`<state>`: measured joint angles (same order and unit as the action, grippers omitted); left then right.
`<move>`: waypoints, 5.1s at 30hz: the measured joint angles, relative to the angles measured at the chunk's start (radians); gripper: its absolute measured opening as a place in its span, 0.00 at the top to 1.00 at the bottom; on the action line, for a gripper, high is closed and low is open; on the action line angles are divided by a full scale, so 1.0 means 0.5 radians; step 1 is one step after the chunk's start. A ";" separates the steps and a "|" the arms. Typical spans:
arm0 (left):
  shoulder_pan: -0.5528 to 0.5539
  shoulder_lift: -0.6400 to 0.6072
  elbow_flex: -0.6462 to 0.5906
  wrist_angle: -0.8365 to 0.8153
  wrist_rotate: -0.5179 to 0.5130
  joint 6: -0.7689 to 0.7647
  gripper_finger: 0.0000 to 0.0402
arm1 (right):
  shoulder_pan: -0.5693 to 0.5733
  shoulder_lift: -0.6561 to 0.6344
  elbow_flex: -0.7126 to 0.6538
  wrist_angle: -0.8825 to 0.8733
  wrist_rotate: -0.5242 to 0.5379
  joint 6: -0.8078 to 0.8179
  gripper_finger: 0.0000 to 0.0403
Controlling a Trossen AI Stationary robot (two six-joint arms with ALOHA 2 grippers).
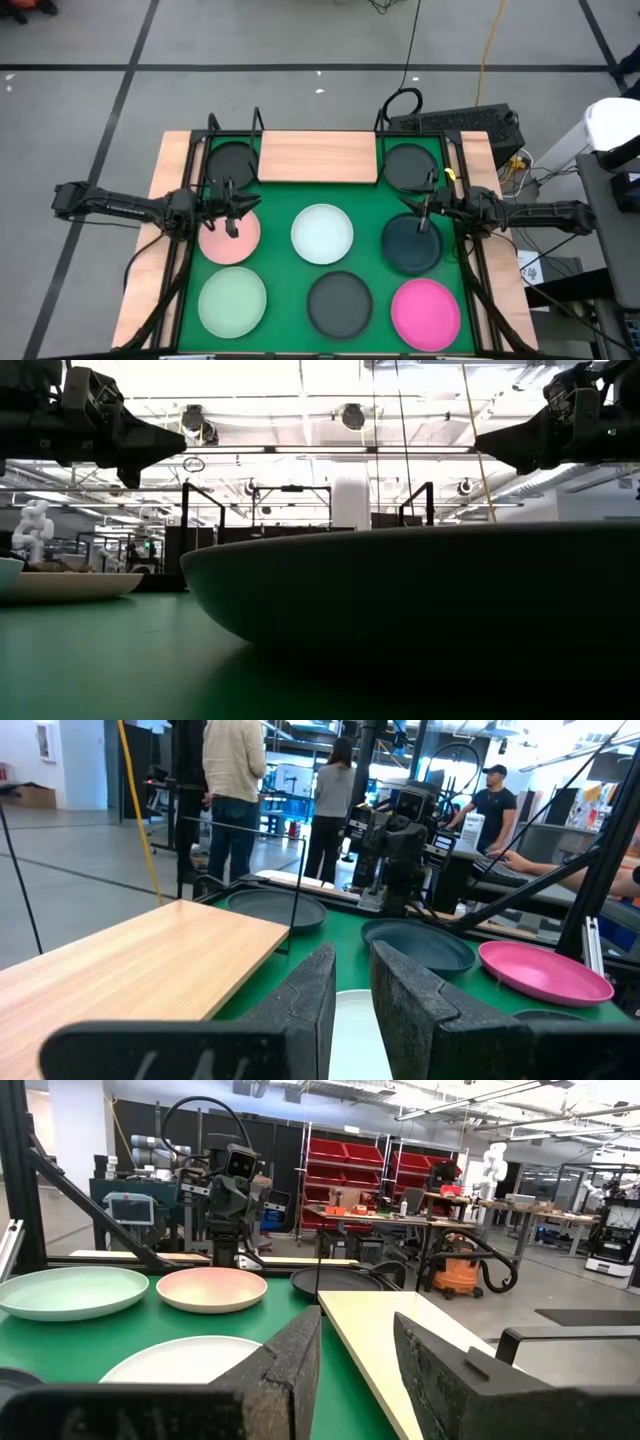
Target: Place and stack plates onto a shelf
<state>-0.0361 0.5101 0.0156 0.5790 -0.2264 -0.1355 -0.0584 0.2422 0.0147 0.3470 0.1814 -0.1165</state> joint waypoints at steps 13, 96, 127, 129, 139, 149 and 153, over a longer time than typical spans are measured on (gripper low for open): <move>0.000 0.000 0.000 0.001 0.000 0.000 0.83 | 0.000 0.000 0.000 0.000 0.000 0.000 0.72; 0.000 0.000 0.000 0.000 0.000 0.001 0.83 | 0.000 0.000 0.000 0.000 0.000 0.000 0.72; 0.000 0.000 0.000 0.000 0.000 0.001 0.83 | 0.000 0.001 0.008 0.199 -0.004 0.233 0.72; -0.001 0.000 0.000 0.000 0.000 0.001 0.83 | 0.000 0.011 0.050 0.161 -0.004 0.175 0.72; 0.000 0.000 0.000 0.000 0.000 0.000 0.83 | 0.000 0.317 0.381 -0.152 -0.052 -0.078 0.72; -0.001 0.000 0.000 -0.001 0.000 0.001 0.83 | 0.016 0.874 0.526 -0.155 -0.112 -0.089 0.72; 0.000 0.000 0.000 -0.001 0.000 0.000 0.83 | 0.081 1.066 0.530 -0.084 -0.112 -0.139 0.72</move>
<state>-0.0360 0.5101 0.0154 0.5785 -0.2264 -0.1353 -0.0179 0.7750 0.2798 0.3051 0.1254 -0.1862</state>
